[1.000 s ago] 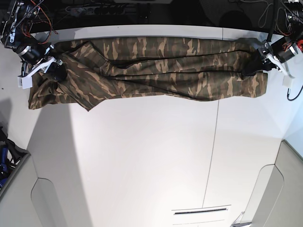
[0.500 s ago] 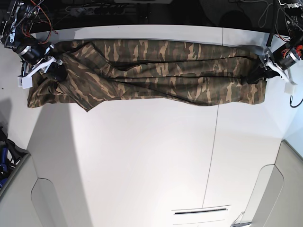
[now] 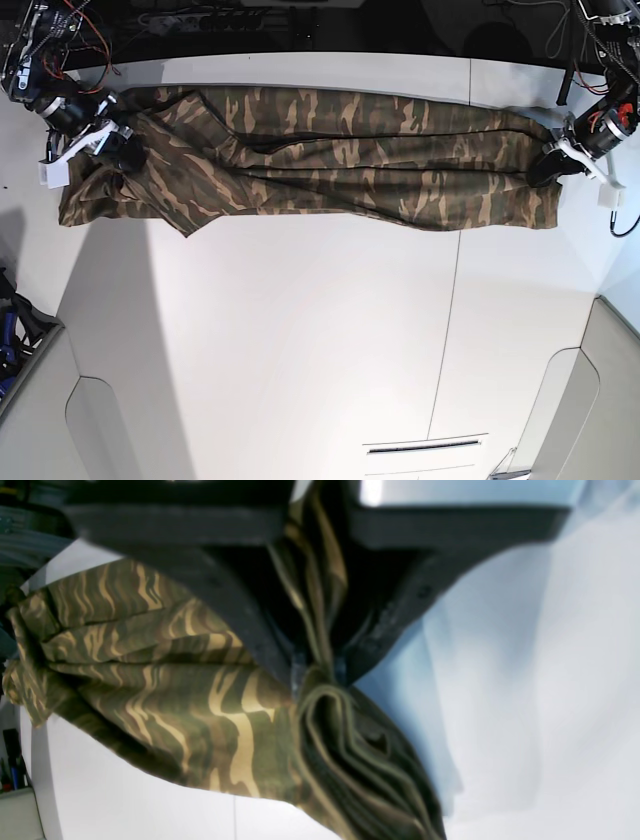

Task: Fold the T-shirt properly
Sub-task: 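Hold both strip ends and tug them slightly apart to straighten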

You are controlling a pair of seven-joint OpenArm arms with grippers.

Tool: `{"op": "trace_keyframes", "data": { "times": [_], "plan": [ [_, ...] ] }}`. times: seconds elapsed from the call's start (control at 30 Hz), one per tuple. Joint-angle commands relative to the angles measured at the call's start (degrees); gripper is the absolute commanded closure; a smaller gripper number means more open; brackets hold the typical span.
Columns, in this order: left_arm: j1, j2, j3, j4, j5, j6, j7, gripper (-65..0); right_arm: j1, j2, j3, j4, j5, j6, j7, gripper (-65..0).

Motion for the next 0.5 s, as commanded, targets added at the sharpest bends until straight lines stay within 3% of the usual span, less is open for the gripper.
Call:
{"op": "trace_keyframes", "data": {
  "times": [0.0,0.03,0.13,0.17,0.47],
  "plan": [
    [-0.48,-1.29,-0.46,1.36,-1.22,-0.32,-1.27,0.0,0.28,0.76,0.33,0.81,2.64,0.44,-0.11,0.0],
    [-0.48,-1.29,-0.46,1.55,-1.22,-0.32,-1.27,0.0,0.28,0.76,0.33,0.81,3.37,0.44,-0.63,-3.2],
    [-0.66,-1.29,-0.46,2.75,-1.18,-0.32,-1.25,0.0,0.28,0.79,0.48,0.85,3.72,0.48,-1.2,-22.2],
    [-0.81,-1.29,-0.7,3.28,-1.16,-0.32,-1.25,0.0,0.28,0.76,0.66,1.01,3.76,0.5,-1.38,-25.3],
    [-2.32,-2.29,-4.79,9.55,3.54,-0.32,-1.05,0.0,0.28,0.76,5.53,6.27,5.22,0.68,-3.04,-26.1]
  ]
}}
